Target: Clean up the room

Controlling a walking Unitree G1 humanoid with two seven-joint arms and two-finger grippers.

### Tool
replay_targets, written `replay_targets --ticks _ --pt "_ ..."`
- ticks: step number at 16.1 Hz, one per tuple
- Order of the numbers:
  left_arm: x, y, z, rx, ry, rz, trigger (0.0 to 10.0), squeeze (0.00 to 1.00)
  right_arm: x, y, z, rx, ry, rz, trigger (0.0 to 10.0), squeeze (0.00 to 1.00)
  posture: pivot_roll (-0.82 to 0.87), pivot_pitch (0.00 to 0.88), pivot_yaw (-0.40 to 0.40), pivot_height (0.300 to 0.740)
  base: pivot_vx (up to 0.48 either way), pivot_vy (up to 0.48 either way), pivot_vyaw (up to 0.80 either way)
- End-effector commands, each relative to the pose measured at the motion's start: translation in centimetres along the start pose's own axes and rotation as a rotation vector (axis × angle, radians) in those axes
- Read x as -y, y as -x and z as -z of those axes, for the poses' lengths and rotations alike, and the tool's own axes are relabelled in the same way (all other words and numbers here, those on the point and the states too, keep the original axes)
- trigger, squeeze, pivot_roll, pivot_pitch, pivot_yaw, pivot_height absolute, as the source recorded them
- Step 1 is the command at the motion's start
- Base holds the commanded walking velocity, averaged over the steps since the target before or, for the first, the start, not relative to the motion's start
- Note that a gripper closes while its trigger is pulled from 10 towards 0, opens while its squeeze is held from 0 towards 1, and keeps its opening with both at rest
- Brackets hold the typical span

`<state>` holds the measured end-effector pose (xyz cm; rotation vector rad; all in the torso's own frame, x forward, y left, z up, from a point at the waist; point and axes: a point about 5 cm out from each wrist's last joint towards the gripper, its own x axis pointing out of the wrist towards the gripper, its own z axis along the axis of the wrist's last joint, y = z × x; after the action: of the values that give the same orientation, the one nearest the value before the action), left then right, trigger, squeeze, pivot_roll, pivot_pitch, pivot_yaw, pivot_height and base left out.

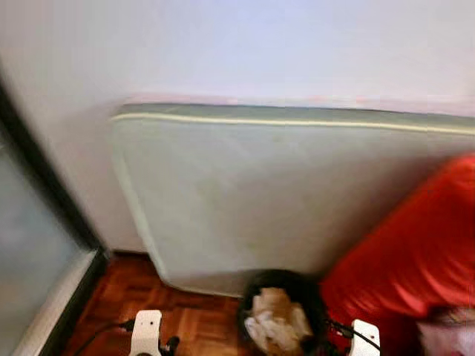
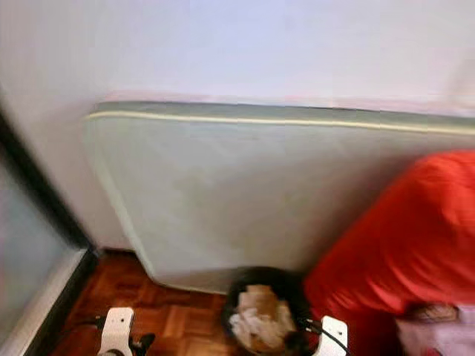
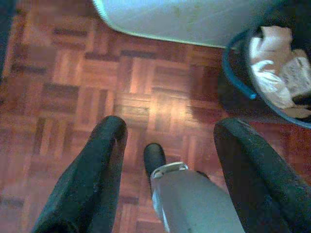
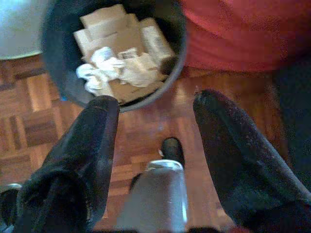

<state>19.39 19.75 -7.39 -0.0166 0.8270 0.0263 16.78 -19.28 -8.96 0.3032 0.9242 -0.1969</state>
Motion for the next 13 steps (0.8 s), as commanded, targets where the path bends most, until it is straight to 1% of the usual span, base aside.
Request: replay_targets --ticks 1,7,10,13 --pt "0.16 -0.05 0.08 -0.015 -0.005 0.000 10.0 0.00 0.32 0.08 0.28 -0.016 -0.001 0.011 10.0 0.00 0.10 0.000 -0.019 0.740 0.000 0.000 -0.76" --pt "0.28 -0.02 0.30 -0.022 0.008 -0.004 10.0 0.00 0.47 0.07 -0.08 0.000 0.010 0.004 10.0 0.00 0.10 0.001 -0.026 0.740 0.000 0.000 0.00" --pt "0.21 0.01 0.44 -0.028 0.019 -0.012 10.0 0.00 0.65 0.10 -0.07 0.001 0.003 0.015 10.0 0.00 0.10 0.006 -0.028 0.740 0.000 0.365 0.00" --pt "0.13 0.02 0.42 -0.029 0.000 -0.013 10.0 0.00 0.66 0.11 0.03 -0.008 0.001 0.013 10.0 0.00 0.10 0.007 -0.029 0.740 0.000 0.000 -0.78"
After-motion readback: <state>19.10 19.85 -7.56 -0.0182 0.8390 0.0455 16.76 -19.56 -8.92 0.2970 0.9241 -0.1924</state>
